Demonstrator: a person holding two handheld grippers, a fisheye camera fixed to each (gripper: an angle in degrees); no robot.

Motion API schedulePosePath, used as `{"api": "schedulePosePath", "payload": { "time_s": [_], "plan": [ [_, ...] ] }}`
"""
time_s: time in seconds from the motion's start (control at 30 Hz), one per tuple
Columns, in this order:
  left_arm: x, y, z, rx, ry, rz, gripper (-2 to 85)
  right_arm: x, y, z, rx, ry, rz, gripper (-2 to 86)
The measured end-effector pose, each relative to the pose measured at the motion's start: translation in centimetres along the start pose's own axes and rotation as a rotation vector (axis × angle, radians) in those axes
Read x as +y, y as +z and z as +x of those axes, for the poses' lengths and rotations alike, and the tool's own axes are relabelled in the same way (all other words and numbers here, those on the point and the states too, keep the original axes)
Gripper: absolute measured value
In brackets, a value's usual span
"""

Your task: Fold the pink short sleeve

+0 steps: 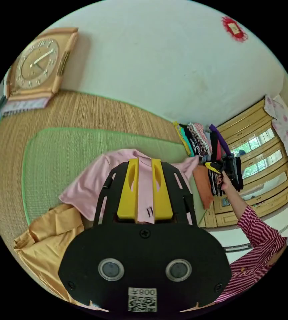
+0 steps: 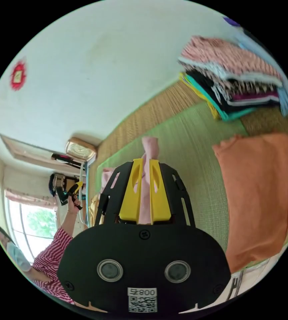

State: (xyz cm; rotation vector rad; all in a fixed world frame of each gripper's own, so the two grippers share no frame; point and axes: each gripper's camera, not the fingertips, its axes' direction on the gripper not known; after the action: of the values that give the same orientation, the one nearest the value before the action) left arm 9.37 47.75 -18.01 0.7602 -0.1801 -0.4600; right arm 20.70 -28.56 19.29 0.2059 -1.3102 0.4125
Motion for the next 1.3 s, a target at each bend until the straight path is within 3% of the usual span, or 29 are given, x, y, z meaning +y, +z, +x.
{"api": "schedulePosePath", "payload": {
  "time_s": [0.17, 0.33, 0.73, 0.97, 1.3],
  "plan": [
    [-3.2, 1.4, 1.0, 0.006, -0.016, -0.123, 7.0, 4.3, 7.5, 2.6, -0.058, -0.03, 0.003, 4.0],
    [-9.5, 1.9, 4.7, -0.034, 0.04, -0.152, 7.1, 7.9, 19.2, -7.5, 0.141, -0.337, -0.145, 6.3],
    [-23.6, 5.2, 12.6, -0.09, 0.105, -0.23, 6.9, 15.7, 40.2, -19.1, 0.563, -0.665, -0.296, 6.7],
    [-27.8, 4.8, 15.5, -0.113, 0.111, -0.24, 5.4, 20.5, 43.8, -20.5, 0.632, -0.696, -0.287, 2.0],
    [-31.8, 3.1, 19.4, -0.126, 0.139, -0.229, 5.8, 18.9, 37.4, -19.7, 0.348, -0.432, -0.176, 0.8]
  ]
}}
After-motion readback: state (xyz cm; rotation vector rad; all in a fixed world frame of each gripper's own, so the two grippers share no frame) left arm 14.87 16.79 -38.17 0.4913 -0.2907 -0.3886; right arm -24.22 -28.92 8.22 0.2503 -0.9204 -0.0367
